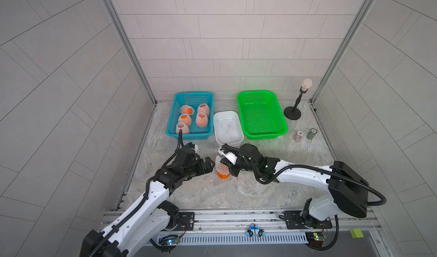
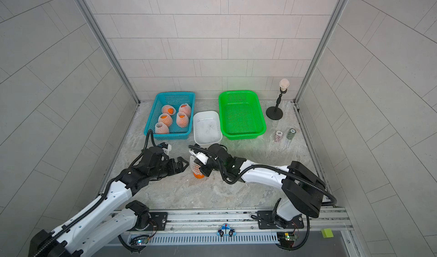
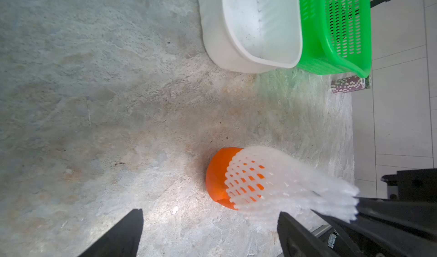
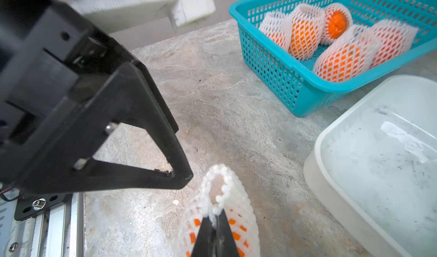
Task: Remove foam nets from oranges
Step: Remove the foam net from the orange, then place the foam net into the storage box.
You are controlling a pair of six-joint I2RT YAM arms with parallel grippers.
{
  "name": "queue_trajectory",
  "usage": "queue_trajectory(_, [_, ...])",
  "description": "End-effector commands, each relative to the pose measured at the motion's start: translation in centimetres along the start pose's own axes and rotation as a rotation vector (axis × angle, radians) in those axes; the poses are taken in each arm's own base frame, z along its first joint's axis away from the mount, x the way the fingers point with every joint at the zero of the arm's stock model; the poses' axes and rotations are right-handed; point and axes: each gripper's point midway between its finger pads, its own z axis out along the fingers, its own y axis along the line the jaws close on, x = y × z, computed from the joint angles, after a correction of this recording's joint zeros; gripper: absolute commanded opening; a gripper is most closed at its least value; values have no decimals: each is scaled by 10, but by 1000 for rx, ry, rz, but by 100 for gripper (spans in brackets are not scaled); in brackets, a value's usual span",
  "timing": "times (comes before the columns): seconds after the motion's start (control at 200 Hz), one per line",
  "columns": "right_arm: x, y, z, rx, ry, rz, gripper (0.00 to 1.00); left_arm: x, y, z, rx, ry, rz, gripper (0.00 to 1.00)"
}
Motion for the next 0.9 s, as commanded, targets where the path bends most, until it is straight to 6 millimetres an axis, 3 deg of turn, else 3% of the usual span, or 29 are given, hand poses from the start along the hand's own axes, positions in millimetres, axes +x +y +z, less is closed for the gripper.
queue_trajectory(0.0, [-11, 0, -19, -32, 0, -31, 1, -25, -37, -16, 140, -93, 103, 92])
queue_trajectory(0.085, [-16, 1, -32, -68, -1, -31, 1, -27, -58, -19, 251, -104, 161, 86])
queue_trajectory(0.135, [-18, 2, -42, -93, -3, -27, 1, -30, -75, -30, 344, -141, 209, 82])
queue_trajectory(0.45, [-33, 2, -86, -157, -54, 18, 1, -23, -128, -59, 624, -180, 500, 81])
queue_trajectory(0.896, [-47, 14, -102, -232, -122, 28, 1, 26, -162, -48, 758, -48, 797, 88])
